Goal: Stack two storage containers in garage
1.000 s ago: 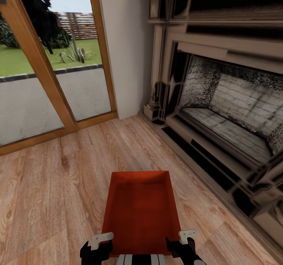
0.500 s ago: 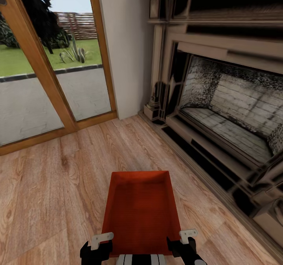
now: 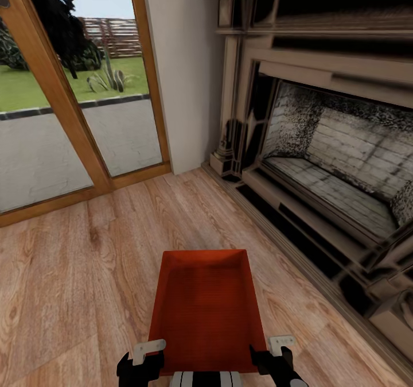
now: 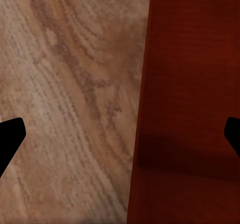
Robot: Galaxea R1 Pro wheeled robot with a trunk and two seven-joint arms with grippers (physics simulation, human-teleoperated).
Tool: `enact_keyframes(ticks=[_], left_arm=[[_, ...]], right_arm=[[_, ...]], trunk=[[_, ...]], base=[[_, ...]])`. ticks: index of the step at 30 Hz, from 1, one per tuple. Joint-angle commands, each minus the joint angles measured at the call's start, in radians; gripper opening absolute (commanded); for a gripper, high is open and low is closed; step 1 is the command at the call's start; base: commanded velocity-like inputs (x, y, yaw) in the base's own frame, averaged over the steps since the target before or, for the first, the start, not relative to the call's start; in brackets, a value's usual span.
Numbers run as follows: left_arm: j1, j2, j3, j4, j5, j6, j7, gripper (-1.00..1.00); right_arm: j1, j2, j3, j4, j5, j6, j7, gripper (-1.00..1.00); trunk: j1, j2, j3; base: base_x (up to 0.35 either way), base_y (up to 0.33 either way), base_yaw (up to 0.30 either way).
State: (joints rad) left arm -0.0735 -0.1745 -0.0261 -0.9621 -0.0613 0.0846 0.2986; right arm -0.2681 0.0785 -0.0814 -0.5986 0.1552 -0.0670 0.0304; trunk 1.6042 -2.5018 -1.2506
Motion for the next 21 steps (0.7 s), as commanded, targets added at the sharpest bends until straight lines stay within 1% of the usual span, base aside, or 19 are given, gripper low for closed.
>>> enact_keyframes(ticks=[1, 19, 21], left_arm=[[0.000, 0.000, -0.002, -0.001, -0.007, 0.007, 0.005, 1.00], [0.000, 0.000, -0.002, -0.001, -0.006, 0.007, 0.005, 1.00], [0.000, 0.000, -0.002, -0.001, -0.006, 0.007, 0.005, 1.00]], right_arm=[[0.000, 0.001, -0.008, 0.000, 0.011, -0.004, 0.003, 1.00], [0.000, 0.001, -0.011, 0.000, 0.012, -0.004, 0.020, 1.00], [0.000, 0.001, -0.011, 0.000, 0.012, -0.004, 0.020, 1.00]], trunk=[[0.000, 0.000, -0.001], [0.000, 0.000, -0.001], [0.001, -0.001, -0.008]], base=[[0.000, 0.000, 0.000], [0.000, 0.000, 0.000], [0.000, 0.000, 0.000]])
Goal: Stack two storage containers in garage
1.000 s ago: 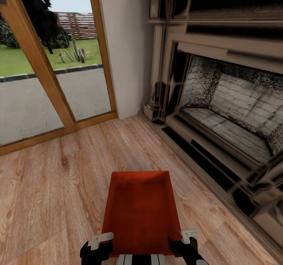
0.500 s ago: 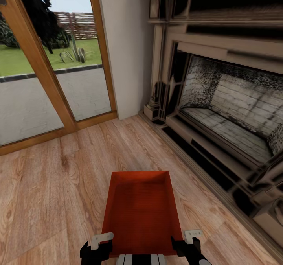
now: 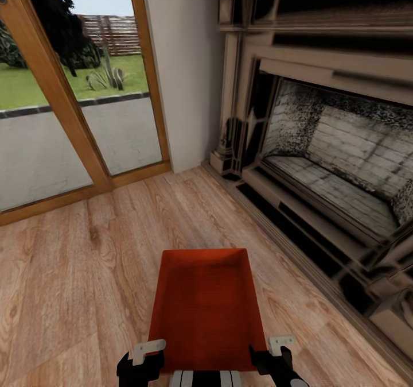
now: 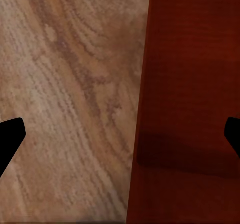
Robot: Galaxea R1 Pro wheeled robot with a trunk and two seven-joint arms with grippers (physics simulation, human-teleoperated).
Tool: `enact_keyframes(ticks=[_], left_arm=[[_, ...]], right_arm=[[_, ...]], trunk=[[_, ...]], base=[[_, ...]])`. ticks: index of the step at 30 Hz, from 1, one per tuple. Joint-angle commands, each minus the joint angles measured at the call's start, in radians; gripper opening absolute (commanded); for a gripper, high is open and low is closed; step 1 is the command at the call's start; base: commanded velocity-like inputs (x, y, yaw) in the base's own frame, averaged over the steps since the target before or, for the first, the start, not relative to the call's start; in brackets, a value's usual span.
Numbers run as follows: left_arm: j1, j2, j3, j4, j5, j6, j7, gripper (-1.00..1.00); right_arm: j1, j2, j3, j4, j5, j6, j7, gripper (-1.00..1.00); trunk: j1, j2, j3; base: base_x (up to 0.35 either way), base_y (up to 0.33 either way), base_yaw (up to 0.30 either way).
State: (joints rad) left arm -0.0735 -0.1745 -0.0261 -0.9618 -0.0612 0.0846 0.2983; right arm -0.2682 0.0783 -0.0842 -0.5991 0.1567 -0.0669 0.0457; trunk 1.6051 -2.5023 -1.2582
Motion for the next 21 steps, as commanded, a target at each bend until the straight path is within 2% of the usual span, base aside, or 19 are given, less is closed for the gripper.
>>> enact_keyframes(ticks=[1, 21], left_arm=[[0.000, 0.000, -0.001, -0.002, -0.007, 0.007, 0.005, 1.00], [0.000, 0.000, -0.001, -0.004, -0.008, 0.009, 0.012, 1.00]], right_arm=[[0.000, 0.001, -0.008, 0.001, 0.011, -0.004, 0.005, 1.00], [0.000, 0.001, -0.008, 0.001, 0.010, -0.004, 0.004, 1.00]], trunk=[[0.000, -0.001, -0.005], [0.001, -0.001, -0.009]], base=[[0.000, 0.000, 0.000], [0.000, 0.000, 0.000]])
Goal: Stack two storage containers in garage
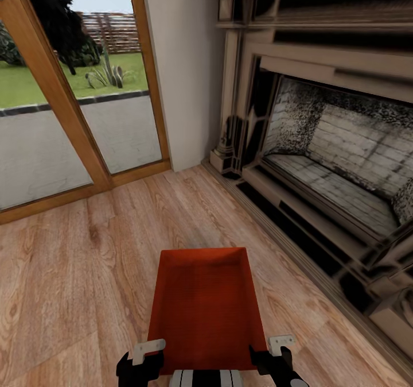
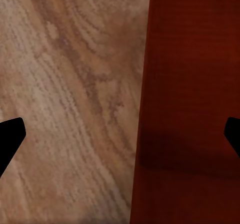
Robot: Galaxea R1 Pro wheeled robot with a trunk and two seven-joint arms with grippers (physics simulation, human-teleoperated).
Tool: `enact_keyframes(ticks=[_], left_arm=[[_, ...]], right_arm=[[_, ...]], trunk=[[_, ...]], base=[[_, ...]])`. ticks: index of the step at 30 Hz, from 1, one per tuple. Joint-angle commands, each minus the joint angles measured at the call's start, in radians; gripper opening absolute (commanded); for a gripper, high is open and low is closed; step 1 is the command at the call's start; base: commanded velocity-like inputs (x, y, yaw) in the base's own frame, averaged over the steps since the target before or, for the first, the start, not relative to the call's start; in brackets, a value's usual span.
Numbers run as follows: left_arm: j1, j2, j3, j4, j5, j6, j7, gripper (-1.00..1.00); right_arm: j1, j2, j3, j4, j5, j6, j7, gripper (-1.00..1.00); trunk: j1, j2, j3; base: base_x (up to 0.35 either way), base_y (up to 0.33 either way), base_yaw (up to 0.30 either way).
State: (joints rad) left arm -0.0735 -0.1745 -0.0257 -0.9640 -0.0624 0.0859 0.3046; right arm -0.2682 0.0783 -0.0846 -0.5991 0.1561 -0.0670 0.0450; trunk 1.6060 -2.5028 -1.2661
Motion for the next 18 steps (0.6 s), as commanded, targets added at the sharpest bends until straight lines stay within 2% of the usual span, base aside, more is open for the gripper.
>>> enact_keyframes(ticks=[1, 13, 14, 15, 18], left_arm=[[0.000, 0.000, -0.001, -0.002, -0.006, 0.008, 0.006, 1.00], [0.000, 0.000, 0.000, -0.007, -0.005, 0.009, 0.005, 1.00], [0.000, 0.000, 0.000, -0.007, -0.005, 0.009, 0.005, -1.00], [0.000, 0.000, 0.000, -0.007, -0.005, 0.009, 0.005, -1.00], [0.000, 0.000, 0.000, -0.007, -0.005, 0.009, 0.005, -1.00]], right_arm=[[0.000, 0.001, -0.007, 0.001, 0.011, -0.004, 0.005, 1.00], [0.000, 0.001, -0.007, 0.001, 0.010, -0.004, 0.004, 1.00], [0.000, 0.001, -0.007, 0.001, 0.010, -0.004, 0.004, 1.00], [0.000, 0.001, -0.007, 0.001, 0.010, -0.004, 0.004, -1.00], [0.000, 0.001, -0.007, 0.001, 0.010, -0.004, 0.004, -1.00]], trunk=[[0.000, 0.000, -0.001], [0.000, 0.000, -0.001], [0.000, 0.000, -0.001], [0.000, 0.000, -0.001], [0.000, 0.000, -0.001]], base=[[0.000, 0.000, 0.000], [0.000, 0.000, 0.000], [0.000, 0.000, 0.000], [0.000, 0.000, 0.000], [0.000, 0.000, 0.000]])
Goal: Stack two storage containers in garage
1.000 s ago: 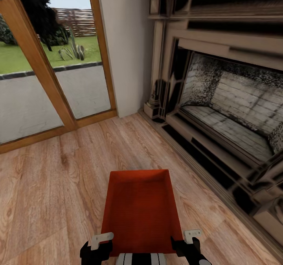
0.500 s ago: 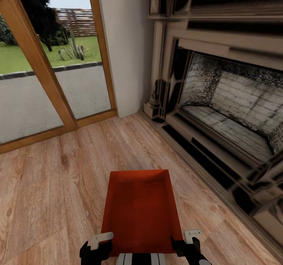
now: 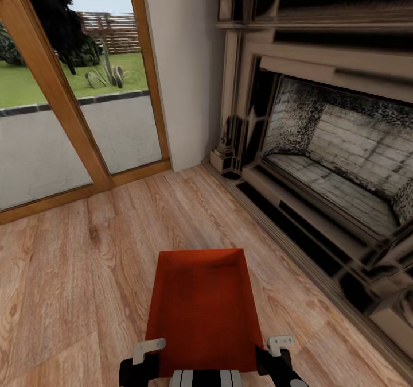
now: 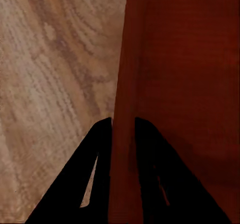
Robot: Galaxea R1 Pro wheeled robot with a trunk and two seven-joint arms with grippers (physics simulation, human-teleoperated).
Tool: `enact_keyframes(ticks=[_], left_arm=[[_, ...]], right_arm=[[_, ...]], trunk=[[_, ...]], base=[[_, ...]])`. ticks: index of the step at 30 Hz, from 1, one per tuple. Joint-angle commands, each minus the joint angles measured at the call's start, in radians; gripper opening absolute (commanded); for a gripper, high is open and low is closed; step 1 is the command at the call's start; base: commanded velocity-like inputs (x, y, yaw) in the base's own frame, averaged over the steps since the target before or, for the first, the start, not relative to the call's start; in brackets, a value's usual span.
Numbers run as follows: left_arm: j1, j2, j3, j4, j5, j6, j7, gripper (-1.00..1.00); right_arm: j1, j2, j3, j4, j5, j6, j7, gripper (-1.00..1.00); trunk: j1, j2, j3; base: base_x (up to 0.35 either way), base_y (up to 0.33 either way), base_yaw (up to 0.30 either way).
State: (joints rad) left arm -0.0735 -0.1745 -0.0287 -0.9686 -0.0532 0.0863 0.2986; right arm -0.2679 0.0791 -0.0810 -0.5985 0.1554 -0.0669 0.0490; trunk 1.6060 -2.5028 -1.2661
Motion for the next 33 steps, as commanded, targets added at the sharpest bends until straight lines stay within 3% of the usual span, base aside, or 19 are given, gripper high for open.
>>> enact_keyframes(ticks=[1, 33], left_arm=[[0.000, 0.000, 0.003, -0.002, -0.014, 0.009, 0.011, -1.00], [0.000, 0.000, 0.004, -0.002, -0.014, 0.005, 0.009, -1.00]], right_arm=[[-0.001, 0.001, -0.011, 0.000, 0.010, -0.004, 0.000, -1.00], [-0.001, 0.001, -0.010, 0.000, 0.012, -0.003, 0.002, -1.00]], trunk=[[0.000, 0.000, -0.001], [0.000, 0.000, -0.001]], base=[[0.000, 0.000, 0.000], [0.000, 0.000, 0.000]])
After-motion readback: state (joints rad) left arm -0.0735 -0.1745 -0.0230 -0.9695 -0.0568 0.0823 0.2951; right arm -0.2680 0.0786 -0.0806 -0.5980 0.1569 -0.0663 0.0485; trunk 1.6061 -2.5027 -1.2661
